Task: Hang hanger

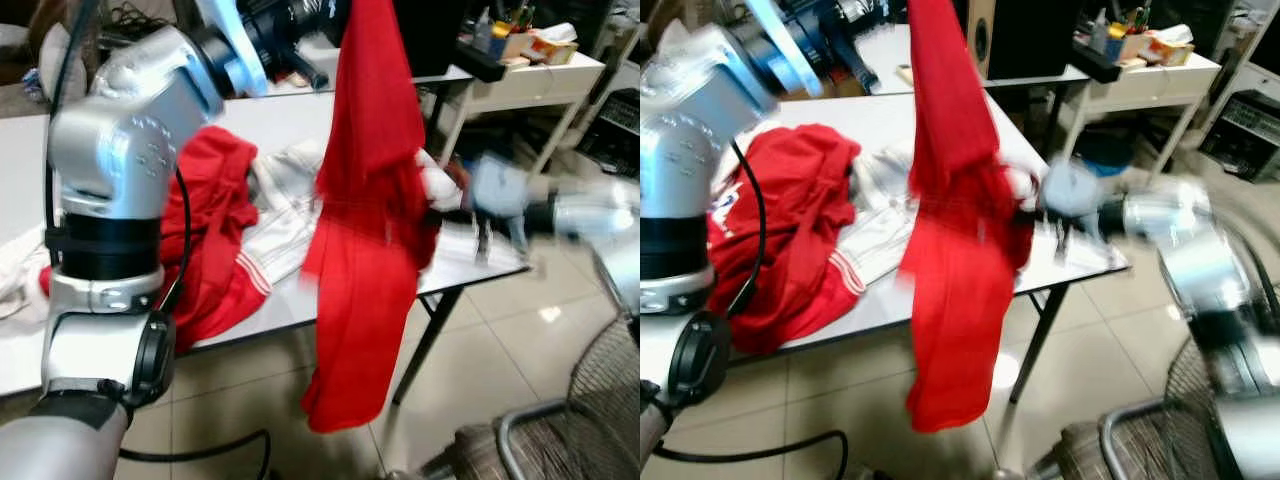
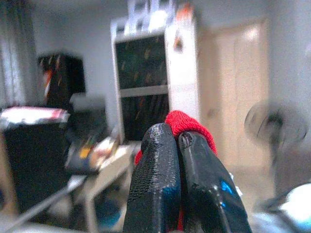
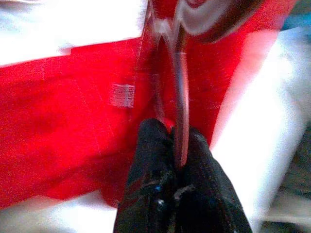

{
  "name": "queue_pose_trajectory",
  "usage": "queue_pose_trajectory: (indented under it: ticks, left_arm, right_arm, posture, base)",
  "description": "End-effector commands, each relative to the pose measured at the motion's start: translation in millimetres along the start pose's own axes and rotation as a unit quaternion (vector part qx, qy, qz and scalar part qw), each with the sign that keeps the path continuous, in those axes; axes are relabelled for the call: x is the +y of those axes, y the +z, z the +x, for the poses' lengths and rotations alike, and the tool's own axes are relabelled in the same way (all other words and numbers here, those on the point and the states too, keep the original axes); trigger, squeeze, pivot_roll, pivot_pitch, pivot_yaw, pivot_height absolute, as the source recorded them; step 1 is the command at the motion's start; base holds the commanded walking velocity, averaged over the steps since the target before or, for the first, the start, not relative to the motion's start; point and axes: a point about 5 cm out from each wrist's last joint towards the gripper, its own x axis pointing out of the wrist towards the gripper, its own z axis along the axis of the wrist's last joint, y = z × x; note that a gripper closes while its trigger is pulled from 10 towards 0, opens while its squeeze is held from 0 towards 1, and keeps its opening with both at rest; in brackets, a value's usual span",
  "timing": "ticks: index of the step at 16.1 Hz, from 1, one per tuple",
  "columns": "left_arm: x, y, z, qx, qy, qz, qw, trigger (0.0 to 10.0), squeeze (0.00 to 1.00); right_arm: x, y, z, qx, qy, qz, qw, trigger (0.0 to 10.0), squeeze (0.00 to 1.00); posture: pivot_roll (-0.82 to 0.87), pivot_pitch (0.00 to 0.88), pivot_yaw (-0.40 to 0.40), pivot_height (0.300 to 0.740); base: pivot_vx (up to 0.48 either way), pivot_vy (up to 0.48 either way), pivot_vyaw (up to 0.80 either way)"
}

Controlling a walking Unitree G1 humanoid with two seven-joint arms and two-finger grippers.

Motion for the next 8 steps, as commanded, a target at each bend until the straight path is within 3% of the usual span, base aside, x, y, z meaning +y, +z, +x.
queue_pose_trajectory:
  ticks: [1, 2, 3, 4, 6, 8]
  left_arm:
    - [-9.1, 33.4, 0.9, -0.067, -0.023, 0.019, 0.997, 10.0, 0.0]
    - [-9.3, 36.7, -0.2, -0.075, -0.022, 0.019, 0.997, 10.0, 0.0]
    - [-8.2, 43.7, -3.2, -0.091, -0.013, 0.022, 0.995, 10.0, 0.0]
    - [-7.6, 46.1, -4.5, -0.096, -0.008, 0.021, 0.995, 10.0, 0.0]
    - [-5.2, 53.6, -11.7, -0.117, 0.009, 0.017, 0.993, 10.0, 0.0]
    - [-3.9, 43.7, -12.0, -0.096, 0.023, 0.005, 0.995, 10.0, 0.0]
  right_arm:
    - [-57.7, 41.3, -15.1, -0.076, -0.187, -0.029, 0.979, 10.0, 0.0]
    - [-74.3, 58.9, -20.3, -0.121, -0.238, -0.014, 0.963, 10.0, 0.0]
    - [-94.8, 91.2, -33.7, -0.195, -0.284, -0.032, 0.938, 10.0, 0.0]
    - [-98.5, 99.3, -36.4, -0.211, -0.286, -0.048, 0.933, 10.0, 0.0]
    - [-87.5, 102.0, -11.1, -0.223, -0.248, -0.075, 0.94, 10.0, 0.0]
    - [-48.8, 65.9, 24.1, -0.171, -0.151, -0.061, 0.972, 10.0, 0.0]
  posture:
    - [-0.09, 0.0, -0.023, 0.74]
    - [-0.09, 0.0, -0.023, 0.74]
    - [-0.09, 0.0, -0.034, 0.74]
    - [-0.09, 0.0, -0.034, 0.74]
    - [-0.08, 0.0, -0.048, 0.74]
    - [-0.08, 0.0, -0.054, 0.74]
  base:
    - [0.0, 0.0, 0.0]
    - [0.0, 0.0, 0.0]
    - [0.0, 0.0, 0.0]
    - [0.0, 0.0, 0.0]
    - [0.0, 0.0, 0.0]
    - [0.0, 0.0, 0.0]
